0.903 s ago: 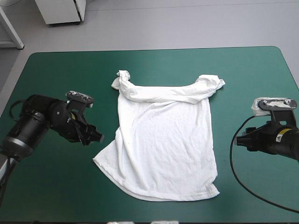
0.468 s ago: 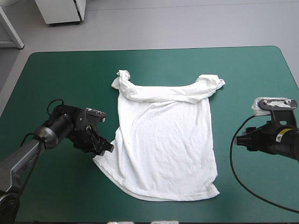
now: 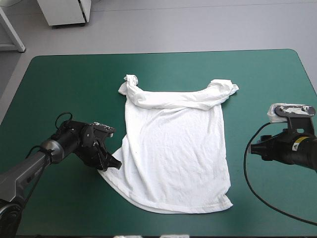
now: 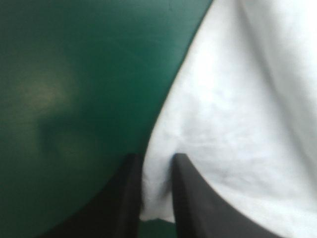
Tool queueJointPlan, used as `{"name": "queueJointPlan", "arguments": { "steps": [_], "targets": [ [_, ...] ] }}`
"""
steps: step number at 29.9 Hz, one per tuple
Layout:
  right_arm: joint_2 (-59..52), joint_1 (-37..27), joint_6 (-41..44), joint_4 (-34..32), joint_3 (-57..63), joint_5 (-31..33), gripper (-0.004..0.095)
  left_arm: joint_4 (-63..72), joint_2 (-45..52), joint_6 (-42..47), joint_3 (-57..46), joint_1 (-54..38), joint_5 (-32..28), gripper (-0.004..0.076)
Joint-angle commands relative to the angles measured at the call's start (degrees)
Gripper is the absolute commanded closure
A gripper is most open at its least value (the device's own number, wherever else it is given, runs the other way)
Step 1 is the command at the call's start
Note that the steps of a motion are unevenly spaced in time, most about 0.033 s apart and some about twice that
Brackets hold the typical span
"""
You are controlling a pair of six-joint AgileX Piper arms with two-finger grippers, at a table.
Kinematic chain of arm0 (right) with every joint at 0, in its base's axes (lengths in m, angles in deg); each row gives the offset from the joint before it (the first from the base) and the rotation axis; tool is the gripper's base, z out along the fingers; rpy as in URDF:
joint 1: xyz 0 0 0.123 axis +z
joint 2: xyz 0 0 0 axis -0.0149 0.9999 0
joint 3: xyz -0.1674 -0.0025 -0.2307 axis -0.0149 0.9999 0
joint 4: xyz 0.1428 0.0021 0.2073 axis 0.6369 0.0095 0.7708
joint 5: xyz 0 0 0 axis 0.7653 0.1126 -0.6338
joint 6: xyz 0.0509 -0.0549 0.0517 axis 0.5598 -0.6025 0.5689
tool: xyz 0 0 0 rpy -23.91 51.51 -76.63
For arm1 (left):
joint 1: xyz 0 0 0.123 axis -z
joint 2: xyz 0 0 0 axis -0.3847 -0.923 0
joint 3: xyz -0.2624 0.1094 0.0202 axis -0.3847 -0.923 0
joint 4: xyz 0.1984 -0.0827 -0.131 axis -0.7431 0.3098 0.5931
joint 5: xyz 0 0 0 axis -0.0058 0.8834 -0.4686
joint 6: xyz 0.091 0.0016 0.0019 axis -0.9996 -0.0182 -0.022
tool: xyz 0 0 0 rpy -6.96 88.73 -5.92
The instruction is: Fold the cloth
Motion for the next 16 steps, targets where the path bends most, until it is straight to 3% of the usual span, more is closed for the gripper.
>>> {"name": "queueJointPlan", "arguments": {
  "steps": [1,8,12,16],
  "targets": [
    [1.03,-0.40,-0.22,0.26,-0.92,-0.30,0.0368,3.92,0.02,-1.57,-1.35,0.53,-0.44,0.0729],
    [3.57,-0.40,-2.74,14.69,5.04,-3.02,0.0374,4.93,0.02,-1.80,-1.35,0.53,-1.20,0.0734],
    [3.57,0.00,-2.84,14.67,9.47,-3.00,0.0432,4.93,0.02,-1.82,-1.35,0.53,-1.23,0.0734],
    [3.72,7.66,-1.40,13.96,12.65,-5.31,0.0469,5.62,0.02,-1.82,-1.35,0.53,-1.47,0.0734]
  ]
}}
